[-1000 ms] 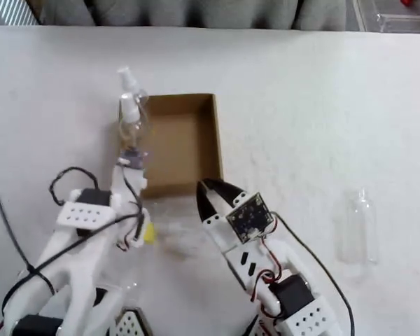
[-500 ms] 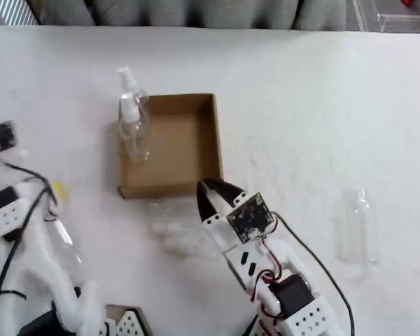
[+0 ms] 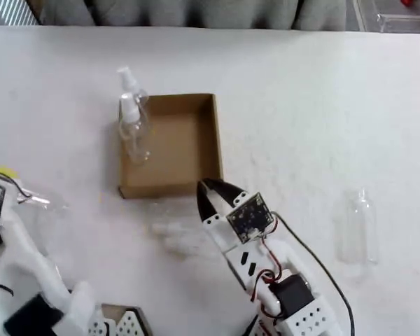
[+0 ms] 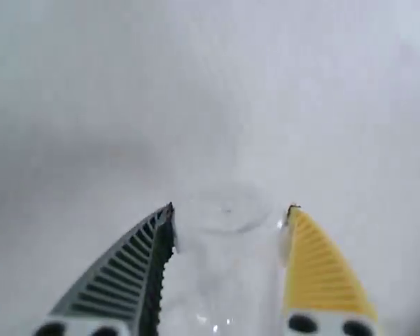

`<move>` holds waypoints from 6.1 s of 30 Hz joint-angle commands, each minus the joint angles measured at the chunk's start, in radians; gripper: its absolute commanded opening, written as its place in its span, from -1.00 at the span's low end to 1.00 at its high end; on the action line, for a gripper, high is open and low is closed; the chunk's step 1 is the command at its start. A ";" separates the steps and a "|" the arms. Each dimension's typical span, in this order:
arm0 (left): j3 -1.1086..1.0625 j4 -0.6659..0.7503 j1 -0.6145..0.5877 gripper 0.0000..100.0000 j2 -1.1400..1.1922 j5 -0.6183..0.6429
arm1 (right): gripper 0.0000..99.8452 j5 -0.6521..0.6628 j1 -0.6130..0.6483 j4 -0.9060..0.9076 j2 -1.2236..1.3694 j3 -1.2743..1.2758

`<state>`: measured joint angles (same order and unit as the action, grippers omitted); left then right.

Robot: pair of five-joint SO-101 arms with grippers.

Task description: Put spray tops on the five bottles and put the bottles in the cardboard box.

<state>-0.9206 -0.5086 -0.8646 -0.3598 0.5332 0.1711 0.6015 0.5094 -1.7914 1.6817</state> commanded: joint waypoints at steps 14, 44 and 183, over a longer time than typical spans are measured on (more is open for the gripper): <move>0.043 0.308 -0.091 -0.13 0.398 -0.063 | -0.97 0.012 -0.007 -0.005 -0.008 0.008; 0.233 -0.506 -0.031 -0.29 0.007 -0.491 | -0.97 0.012 -0.010 -0.005 -0.007 0.008; -0.239 -0.373 0.255 -0.96 -0.306 -0.807 | -0.97 0.012 -0.013 0.002 -0.007 0.008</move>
<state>-1.1661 -0.9152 -0.6728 -0.6421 -0.3122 0.1711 0.5969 0.5094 -1.7914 1.6817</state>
